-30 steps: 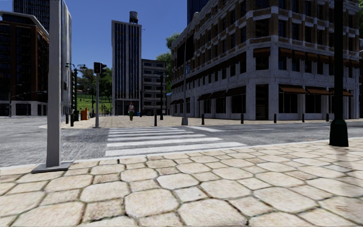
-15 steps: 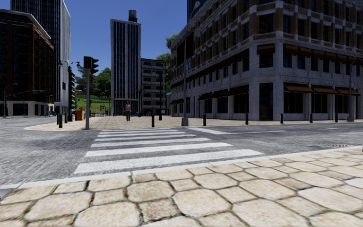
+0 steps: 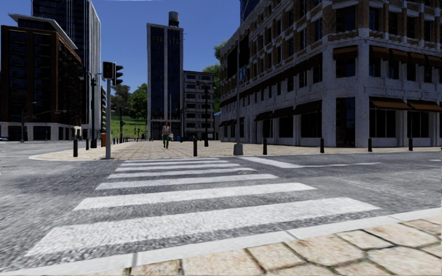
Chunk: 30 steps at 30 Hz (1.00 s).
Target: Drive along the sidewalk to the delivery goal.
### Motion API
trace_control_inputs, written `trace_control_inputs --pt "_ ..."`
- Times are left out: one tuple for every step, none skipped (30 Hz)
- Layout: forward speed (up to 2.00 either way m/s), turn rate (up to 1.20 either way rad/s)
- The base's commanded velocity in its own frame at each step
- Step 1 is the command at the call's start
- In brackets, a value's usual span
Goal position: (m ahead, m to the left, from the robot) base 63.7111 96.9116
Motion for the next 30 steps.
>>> trace_control_inputs --pt "2.0 0.37" --pt "2.0 0.37" --pt "2.0 0.39" --pt "2.0 0.43" --pt "2.0 0.45" --pt "2.0 0.45" --pt "2.0 0.46" --pt "2.0 0.46" --pt "2.0 0.46" --pt "2.0 0.46" --pt "2.0 0.46" --pt "2.0 0.46" --pt "2.0 0.46" --pt "2.0 0.46" --pt "2.0 0.46" --pt "2.0 0.46" --pt "2.0 0.46" --pt "2.0 0.46" --pt "2.0 0.46" --pt "2.0 0.46" --pt "2.0 0.46" --pt "2.0 0.46" --pt "2.0 0.4" --pt "2.0 0.26" --pt "2.0 0.26" --pt "2.0 0.12" --pt "2.0 0.0" --pt "2.0 0.0" --pt "2.0 0.0" --pt "2.0 0.0"
